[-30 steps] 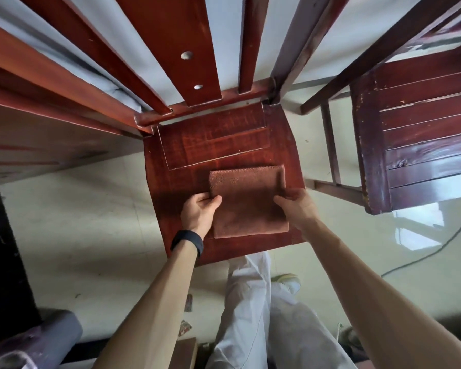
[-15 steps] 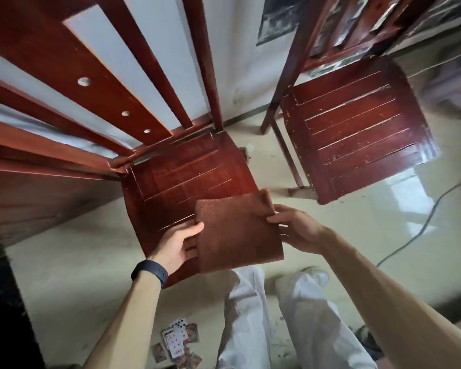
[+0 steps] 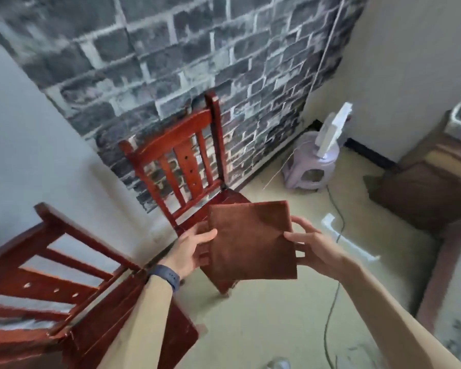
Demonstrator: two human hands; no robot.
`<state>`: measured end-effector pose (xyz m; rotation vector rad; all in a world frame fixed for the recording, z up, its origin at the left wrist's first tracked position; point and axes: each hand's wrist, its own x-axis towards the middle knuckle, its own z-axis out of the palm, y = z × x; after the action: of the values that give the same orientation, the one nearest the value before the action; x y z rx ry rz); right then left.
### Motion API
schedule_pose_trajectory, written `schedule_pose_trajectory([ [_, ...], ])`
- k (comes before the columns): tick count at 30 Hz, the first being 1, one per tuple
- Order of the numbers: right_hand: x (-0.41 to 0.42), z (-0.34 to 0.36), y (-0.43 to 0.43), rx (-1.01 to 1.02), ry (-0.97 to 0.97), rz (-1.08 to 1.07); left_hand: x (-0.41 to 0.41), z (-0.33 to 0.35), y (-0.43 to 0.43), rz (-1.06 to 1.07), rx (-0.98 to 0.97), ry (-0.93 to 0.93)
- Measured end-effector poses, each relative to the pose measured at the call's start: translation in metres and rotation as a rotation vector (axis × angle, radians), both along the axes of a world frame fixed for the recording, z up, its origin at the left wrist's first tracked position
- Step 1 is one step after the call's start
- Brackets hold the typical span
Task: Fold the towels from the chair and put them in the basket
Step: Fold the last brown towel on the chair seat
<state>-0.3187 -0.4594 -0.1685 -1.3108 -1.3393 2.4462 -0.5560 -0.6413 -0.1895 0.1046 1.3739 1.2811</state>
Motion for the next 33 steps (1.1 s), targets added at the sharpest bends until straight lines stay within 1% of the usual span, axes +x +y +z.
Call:
schedule_pose_trajectory([
  [3, 0.052, 0.076, 0.047, 0.144, 0.114, -0.133, 0.028, 0.076, 0.083, -0.131, 0.144, 0.071],
  [6, 0.109, 0.138, 0.088, 0.274, 0.204, -0.255, 0.066, 0.144, 0.155, -0.224, 0.254, 0.151],
  [11, 0.194, 0.211, 0.143, 0.443, 0.308, -0.454, 0.137, 0.232, 0.261, -0.366, 0.413, 0.229],
  [14, 0.233, 0.24, 0.174, 0.526, 0.343, -0.527, 0.172, 0.272, 0.318, -0.468, 0.476, 0.268],
  [19, 0.275, 0.262, 0.232, 0.583, 0.354, -0.632, 0.207, 0.297, 0.401, -0.588, 0.558, 0.274],
  [25, 0.287, 0.263, 0.319, 0.62, 0.303, -0.658, 0.212, 0.285, 0.513, -0.651, 0.569, 0.284],
  [33, 0.308, 0.267, 0.439, 0.669, 0.232, -0.809, 0.236, 0.297, 0.676, -0.76, 0.592, 0.262],
])
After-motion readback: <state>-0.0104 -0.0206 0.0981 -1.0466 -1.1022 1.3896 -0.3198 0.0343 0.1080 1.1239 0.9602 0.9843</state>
